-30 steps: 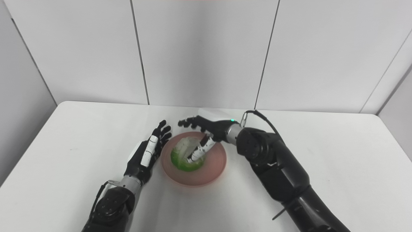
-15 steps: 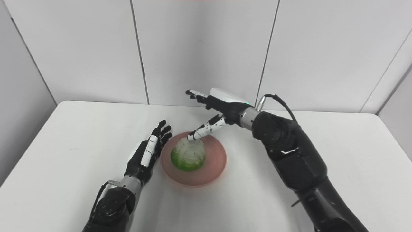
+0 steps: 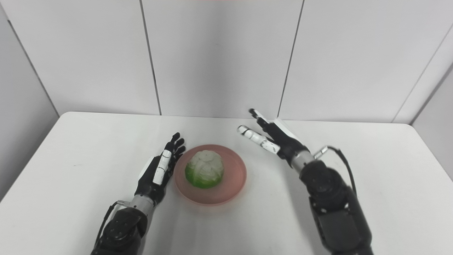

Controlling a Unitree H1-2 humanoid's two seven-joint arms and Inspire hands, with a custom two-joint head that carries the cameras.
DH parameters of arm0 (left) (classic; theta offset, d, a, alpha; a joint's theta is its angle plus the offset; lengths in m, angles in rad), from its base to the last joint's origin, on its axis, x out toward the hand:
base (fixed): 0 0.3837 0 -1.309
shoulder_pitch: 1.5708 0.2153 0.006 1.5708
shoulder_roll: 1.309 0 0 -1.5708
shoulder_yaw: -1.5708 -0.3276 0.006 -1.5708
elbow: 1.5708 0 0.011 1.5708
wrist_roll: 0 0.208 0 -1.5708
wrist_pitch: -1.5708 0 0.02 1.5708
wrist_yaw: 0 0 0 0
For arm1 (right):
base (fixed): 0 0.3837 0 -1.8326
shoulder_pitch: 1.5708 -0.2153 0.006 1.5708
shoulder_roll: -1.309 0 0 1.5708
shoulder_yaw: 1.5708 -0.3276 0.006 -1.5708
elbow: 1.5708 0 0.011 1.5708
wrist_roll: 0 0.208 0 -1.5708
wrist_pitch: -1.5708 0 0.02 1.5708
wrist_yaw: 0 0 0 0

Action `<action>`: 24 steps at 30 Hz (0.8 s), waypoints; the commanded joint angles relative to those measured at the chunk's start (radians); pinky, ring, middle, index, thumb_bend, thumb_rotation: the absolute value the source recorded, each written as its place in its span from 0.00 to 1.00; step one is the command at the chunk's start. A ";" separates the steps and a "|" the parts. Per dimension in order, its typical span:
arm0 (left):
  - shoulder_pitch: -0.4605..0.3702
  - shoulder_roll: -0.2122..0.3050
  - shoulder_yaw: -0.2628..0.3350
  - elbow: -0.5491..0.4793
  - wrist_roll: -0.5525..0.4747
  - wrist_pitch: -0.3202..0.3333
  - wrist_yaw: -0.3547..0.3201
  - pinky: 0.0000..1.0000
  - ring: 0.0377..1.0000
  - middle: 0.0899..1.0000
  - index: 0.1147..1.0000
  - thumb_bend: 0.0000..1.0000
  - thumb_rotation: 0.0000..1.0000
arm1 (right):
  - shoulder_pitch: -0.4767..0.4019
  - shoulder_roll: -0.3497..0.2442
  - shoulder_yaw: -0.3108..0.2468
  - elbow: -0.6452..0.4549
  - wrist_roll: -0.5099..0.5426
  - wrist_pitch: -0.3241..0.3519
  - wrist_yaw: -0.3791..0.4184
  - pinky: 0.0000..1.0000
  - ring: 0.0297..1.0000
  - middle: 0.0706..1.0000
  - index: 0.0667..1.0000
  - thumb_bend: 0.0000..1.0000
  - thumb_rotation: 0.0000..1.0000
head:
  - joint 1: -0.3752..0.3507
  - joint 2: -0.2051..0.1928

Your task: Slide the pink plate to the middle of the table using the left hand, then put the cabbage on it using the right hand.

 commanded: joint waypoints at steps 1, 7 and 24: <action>0.043 -0.010 -0.015 0.006 0.038 0.042 0.009 1.00 1.00 1.00 1.00 0.77 1.00 | -0.022 0.037 -0.056 0.001 0.074 -0.088 -0.075 0.97 1.00 1.00 1.00 0.75 1.00 | 0.003 -0.002; 0.070 -0.021 0.000 -0.042 0.041 0.023 0.022 1.00 1.00 1.00 1.00 0.72 1.00 | 0.035 0.102 -0.111 0.036 0.159 -0.165 -0.172 1.00 1.00 1.00 1.00 0.64 1.00 | 0.002 -0.008; 0.106 -0.015 0.013 -0.098 0.090 0.050 0.045 1.00 1.00 1.00 1.00 0.77 1.00 | 0.167 0.125 -0.096 0.106 0.284 -0.305 -0.193 1.00 1.00 1.00 1.00 0.35 1.00 | 0.023 -0.023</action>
